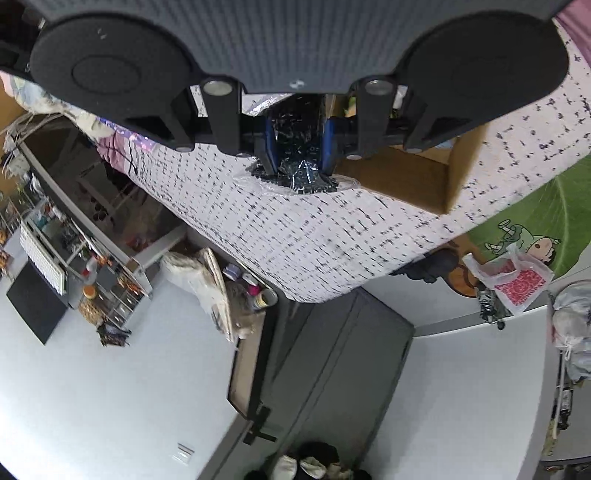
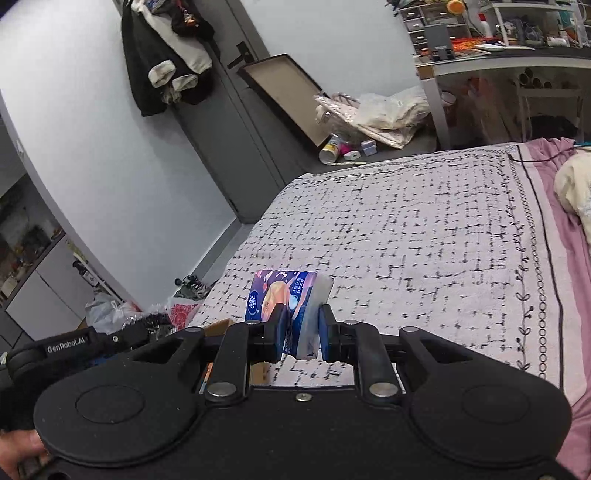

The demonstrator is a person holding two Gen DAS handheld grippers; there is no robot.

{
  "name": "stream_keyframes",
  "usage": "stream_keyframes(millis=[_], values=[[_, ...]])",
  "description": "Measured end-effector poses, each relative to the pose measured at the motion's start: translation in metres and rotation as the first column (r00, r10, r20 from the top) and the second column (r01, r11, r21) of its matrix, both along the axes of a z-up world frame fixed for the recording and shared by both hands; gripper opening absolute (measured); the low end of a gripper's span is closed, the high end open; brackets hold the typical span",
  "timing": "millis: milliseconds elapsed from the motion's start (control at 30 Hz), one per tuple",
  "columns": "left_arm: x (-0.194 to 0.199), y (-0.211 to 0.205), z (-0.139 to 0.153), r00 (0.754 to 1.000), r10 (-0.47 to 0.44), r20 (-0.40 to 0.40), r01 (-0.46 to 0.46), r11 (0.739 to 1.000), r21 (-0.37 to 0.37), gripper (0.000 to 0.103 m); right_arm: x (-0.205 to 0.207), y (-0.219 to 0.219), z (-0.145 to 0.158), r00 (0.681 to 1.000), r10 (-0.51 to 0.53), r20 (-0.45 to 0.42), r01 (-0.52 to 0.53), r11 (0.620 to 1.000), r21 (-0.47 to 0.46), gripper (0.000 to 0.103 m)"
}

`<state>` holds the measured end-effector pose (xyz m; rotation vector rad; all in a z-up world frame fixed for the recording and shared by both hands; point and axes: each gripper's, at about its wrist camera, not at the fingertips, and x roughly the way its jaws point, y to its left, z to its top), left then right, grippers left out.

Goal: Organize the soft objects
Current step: 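Carry the dark plastic bag and tissue pack over the box with both grippers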

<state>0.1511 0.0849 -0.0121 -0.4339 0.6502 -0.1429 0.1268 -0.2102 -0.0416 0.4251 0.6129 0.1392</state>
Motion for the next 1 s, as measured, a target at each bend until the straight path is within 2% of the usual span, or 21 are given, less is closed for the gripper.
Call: stream_keyframes(millis=[500,867,1000], values=[[0.013,0.045,-0.016,0.997,0.063,-0.045,-0.066,0.996,-0.059,0.024,0.009,0.058,0.004,0.997,0.077,0.000,-0.077,0.997,-0.018,0.018],[0.021,0.066,-0.028,0.992,0.096,-0.082,-0.101,0.993,-0.056,0.024,0.010,0.111,-0.020,0.988,0.148,-0.054,-0.152,0.985,-0.082,0.018],[0.024,0.071,-0.031,0.991,0.096,-0.097,-0.102,0.993,-0.056,0.024,0.012,0.126,-0.029,0.979,0.187,-0.082,-0.195,0.975,-0.106,0.024]])
